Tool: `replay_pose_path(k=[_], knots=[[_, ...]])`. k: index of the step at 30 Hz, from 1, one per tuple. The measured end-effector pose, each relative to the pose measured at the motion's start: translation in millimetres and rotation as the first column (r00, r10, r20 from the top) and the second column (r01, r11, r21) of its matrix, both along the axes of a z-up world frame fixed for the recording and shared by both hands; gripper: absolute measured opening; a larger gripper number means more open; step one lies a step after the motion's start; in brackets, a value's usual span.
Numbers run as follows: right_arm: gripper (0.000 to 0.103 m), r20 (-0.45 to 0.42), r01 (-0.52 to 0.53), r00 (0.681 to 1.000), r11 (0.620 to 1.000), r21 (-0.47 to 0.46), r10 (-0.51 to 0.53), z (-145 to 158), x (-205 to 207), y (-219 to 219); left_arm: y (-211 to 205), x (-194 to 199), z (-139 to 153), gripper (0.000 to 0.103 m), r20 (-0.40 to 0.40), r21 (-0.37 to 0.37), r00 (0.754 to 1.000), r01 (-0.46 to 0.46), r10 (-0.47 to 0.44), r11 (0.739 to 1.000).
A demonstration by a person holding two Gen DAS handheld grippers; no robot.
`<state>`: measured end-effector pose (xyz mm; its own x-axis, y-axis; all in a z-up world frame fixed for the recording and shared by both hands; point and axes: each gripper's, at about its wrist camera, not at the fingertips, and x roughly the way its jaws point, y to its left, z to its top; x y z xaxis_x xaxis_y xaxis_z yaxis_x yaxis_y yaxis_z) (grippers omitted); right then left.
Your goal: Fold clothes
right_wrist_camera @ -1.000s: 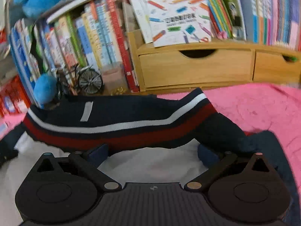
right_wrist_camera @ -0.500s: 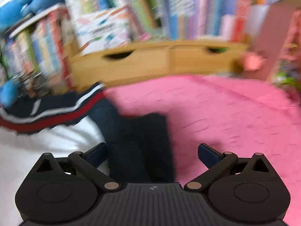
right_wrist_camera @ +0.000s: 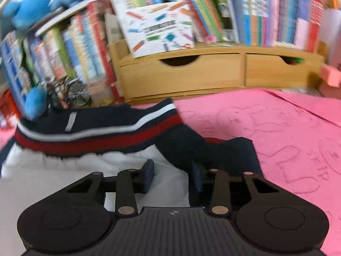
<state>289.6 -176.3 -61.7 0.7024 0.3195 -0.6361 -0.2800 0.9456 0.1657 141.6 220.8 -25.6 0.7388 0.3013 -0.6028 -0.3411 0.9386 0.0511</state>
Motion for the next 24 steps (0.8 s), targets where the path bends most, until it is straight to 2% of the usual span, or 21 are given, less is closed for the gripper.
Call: replay_pose_path(k=[2, 4, 7, 8, 11, 13, 16, 20, 24], knots=[[0.055, 0.047, -0.022, 0.999, 1.000, 0.000, 0.022, 13.9, -16.5, 0.2, -1.2, -9.4, 15.7, 0.103, 0.052, -0.001, 0.998, -0.026, 0.026, 1.000], [0.075, 0.106, -0.074, 0.992, 0.997, 0.010, 0.072, 22.6, -42.6, 4.8, -9.6, -18.1, 33.0, 0.103, 0.112, -0.002, 0.993, -0.025, 0.025, 1.000], [0.080, 0.092, -0.184, 0.979, 0.982, 0.050, 0.179, 22.7, -79.7, 21.9, -35.7, -25.8, 51.9, 0.103, 0.172, -0.005, 0.983, 0.065, -0.063, 0.998], [0.081, 0.082, -0.207, 0.976, 0.977, 0.059, 0.202, 20.8, -90.4, 28.9, -48.9, -25.3, 54.1, 0.103, 0.167, 0.007, 0.980, 0.106, -0.106, 0.994], [0.085, 0.046, -0.264, 0.964, 0.961, 0.087, 0.261, 11.7, -113.6, 47.3, -90.8, -18.7, 52.8, 0.103, 0.129, 0.043, 0.958, 0.251, -0.255, 0.967], [0.087, 0.019, -0.256, 0.967, 0.966, 0.044, 0.256, 3.4, -119.3, 56.7, -113.8, -9.6, 45.4, 0.103, 0.082, 0.065, 0.939, 0.329, -0.334, 0.942], [0.088, -0.016, -0.244, 0.970, 0.970, -0.027, 0.243, -11.8, -121.2, 68.4, -140.1, 11.8, 26.9, 0.103, -0.017, 0.108, 0.915, 0.403, -0.403, 0.909], [0.090, 0.039, -0.241, 0.969, 0.967, -0.081, 0.245, -23.3, -133.2, 75.4, -158.8, 46.3, -1.9, 0.103, -0.134, 0.146, 0.901, 0.430, -0.413, 0.891], [0.090, 0.039, -0.237, 0.970, 0.968, -0.080, 0.240, -25.7, -134.3, 74.3, -160.7, 77.8, -12.7, 0.103, -0.143, 0.212, 0.925, 0.376, -0.352, 0.902]])
